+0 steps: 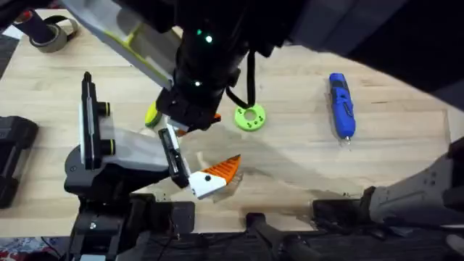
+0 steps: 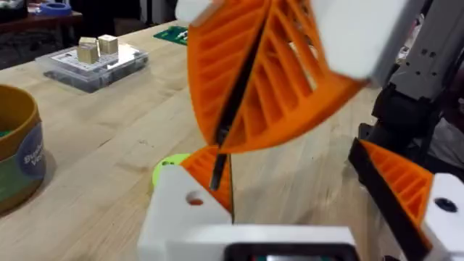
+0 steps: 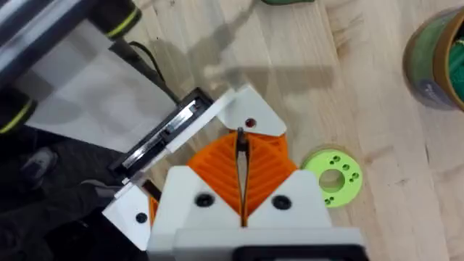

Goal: Pick up the gripper from the table and insert it into the empty holder that is missing its gripper. Then pick up a screw, insert it into the mounting hole, and use the screwdriver to tighten it. Finally, clean up the table by picking up the vegetable and placing it into the bucket.

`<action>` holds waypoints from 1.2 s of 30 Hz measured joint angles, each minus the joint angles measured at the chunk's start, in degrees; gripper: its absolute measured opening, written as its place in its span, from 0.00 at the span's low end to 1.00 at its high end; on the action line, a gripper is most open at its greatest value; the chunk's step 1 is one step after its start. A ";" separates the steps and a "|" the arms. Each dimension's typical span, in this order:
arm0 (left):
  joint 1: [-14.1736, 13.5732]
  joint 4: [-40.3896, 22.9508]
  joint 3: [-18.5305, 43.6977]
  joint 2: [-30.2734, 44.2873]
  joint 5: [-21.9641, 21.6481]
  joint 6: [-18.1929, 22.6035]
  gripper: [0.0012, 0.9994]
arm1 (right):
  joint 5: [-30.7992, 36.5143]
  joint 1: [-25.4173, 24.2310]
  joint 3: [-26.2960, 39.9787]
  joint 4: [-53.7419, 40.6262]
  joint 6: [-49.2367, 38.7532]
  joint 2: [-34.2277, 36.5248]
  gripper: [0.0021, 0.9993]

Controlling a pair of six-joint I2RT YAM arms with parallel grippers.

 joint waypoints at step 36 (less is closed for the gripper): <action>0.00 0.00 -0.02 0.00 0.00 0.00 0.99 | 1.36 0.01 0.00 -0.50 -2.15 1.86 0.01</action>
